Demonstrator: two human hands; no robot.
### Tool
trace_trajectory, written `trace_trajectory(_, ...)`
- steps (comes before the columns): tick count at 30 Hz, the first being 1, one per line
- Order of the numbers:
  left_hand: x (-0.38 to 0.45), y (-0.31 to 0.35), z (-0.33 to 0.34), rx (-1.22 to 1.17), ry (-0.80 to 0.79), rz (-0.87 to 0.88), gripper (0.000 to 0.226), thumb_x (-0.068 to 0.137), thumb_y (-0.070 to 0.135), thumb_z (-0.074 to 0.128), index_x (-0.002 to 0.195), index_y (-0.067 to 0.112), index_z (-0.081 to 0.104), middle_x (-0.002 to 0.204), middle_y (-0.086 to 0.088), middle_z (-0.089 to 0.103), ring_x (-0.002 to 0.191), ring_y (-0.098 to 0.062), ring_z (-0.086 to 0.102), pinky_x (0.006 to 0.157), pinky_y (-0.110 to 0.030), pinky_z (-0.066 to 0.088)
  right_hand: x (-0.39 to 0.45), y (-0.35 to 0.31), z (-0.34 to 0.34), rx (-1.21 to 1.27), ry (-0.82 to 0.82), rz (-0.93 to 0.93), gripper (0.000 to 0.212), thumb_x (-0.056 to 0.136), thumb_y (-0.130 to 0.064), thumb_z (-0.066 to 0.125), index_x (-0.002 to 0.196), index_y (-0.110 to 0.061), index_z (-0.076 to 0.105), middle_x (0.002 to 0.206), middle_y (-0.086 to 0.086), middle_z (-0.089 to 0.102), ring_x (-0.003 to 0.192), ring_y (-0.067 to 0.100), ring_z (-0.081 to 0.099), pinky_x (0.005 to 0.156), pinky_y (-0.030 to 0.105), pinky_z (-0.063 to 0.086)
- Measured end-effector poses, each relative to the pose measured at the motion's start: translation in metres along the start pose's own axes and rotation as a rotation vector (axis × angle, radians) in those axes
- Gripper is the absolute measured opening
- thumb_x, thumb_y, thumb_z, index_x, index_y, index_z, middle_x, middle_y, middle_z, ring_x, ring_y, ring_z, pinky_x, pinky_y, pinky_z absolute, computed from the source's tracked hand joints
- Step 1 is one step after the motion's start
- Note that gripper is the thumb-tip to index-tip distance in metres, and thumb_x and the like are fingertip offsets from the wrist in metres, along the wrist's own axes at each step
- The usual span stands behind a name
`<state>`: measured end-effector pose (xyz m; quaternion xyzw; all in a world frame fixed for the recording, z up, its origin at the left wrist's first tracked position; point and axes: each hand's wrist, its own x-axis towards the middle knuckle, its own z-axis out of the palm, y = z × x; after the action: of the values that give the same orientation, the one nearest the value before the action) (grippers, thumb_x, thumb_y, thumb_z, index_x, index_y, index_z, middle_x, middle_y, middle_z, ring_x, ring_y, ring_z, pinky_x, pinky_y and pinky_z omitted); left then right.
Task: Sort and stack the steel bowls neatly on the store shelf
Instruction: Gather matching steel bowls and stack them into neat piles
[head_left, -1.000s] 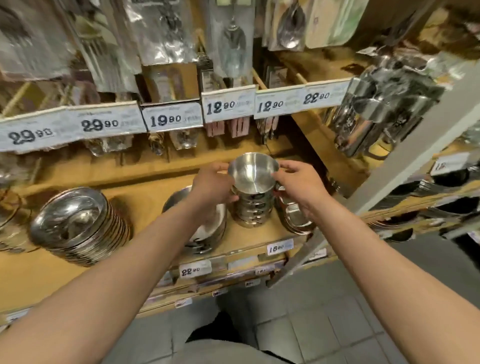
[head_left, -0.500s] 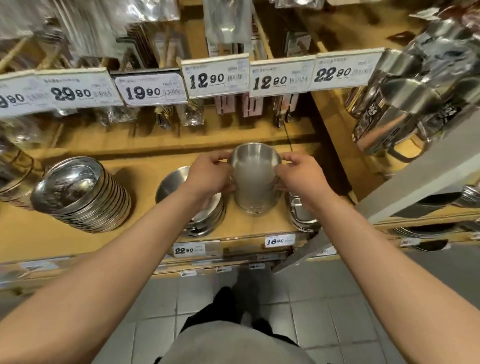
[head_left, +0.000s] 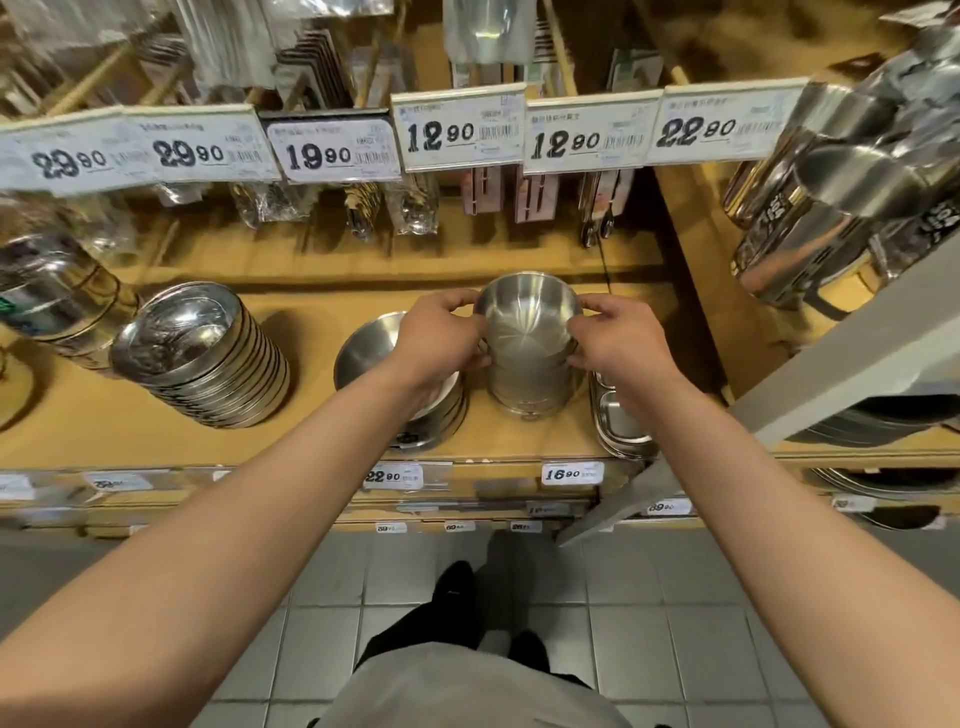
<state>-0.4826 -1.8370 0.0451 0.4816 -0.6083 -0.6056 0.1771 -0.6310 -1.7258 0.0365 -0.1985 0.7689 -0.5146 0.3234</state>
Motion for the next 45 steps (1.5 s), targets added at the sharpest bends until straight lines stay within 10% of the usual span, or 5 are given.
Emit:
trace_trajectory(10, 0.002, -0.008, 0.000, -0.073, 0.008, -0.034, 0.026, 0.095, 0.008, 0.065, 0.118, 0.020, 0.069, 0.090, -0.007, 0.070, 0.065, -0.011, 0.064, 0.065, -0.025, 0.059, -0.003, 0.001, 0.001, -0.035, -0.011, 0.035, 0.041, 0.095, -0.022, 0.060, 0.136, -0.016, 0.061, 0.092, -0.005, 0.064, 0.088, 0.019, 0.068, 0.088, 0.043, 0.061)
trace_trajectory(24, -0.002, -0.009, 0.003, -0.062, 0.001, -0.047, 0.011, 0.100, 0.018, 0.060, 0.097, 0.019, 0.071, 0.103, -0.010, 0.072, 0.088, -0.019, 0.066, 0.084, -0.036, 0.062, -0.007, 0.011, 0.002, 0.092, -0.055, 0.120, 0.038, 0.101, -0.024, 0.056, 0.137, -0.013, 0.059, 0.125, 0.005, 0.060, 0.096, 0.012, 0.059, 0.085, 0.032, 0.061)
trace_trajectory(34, -0.047, -0.017, -0.044, -0.078, 0.091, 0.003, 0.012, 0.102, 0.016, 0.056, 0.099, 0.016, 0.068, 0.102, -0.009, 0.065, 0.096, -0.020, 0.064, 0.077, -0.027, 0.058, -0.042, -0.003, -0.025, -0.040, 0.028, -0.043, 0.028, 0.095, -0.040, 0.060, 0.117, -0.022, 0.065, 0.097, -0.007, 0.065, 0.099, 0.017, 0.064, 0.094, 0.048, 0.056)
trace_trajectory(45, -0.144, -0.054, -0.159, -0.174, 0.334, -0.047, 0.012, 0.102, 0.018, 0.059, 0.107, 0.013, 0.069, 0.115, -0.012, 0.069, 0.107, -0.023, 0.065, 0.082, -0.034, 0.059, -0.121, -0.019, 0.027, 0.036, -0.368, -0.210, 0.021, 0.099, -0.035, 0.056, 0.090, -0.024, 0.071, 0.094, -0.006, 0.068, 0.086, 0.007, 0.066, 0.065, 0.017, 0.054)
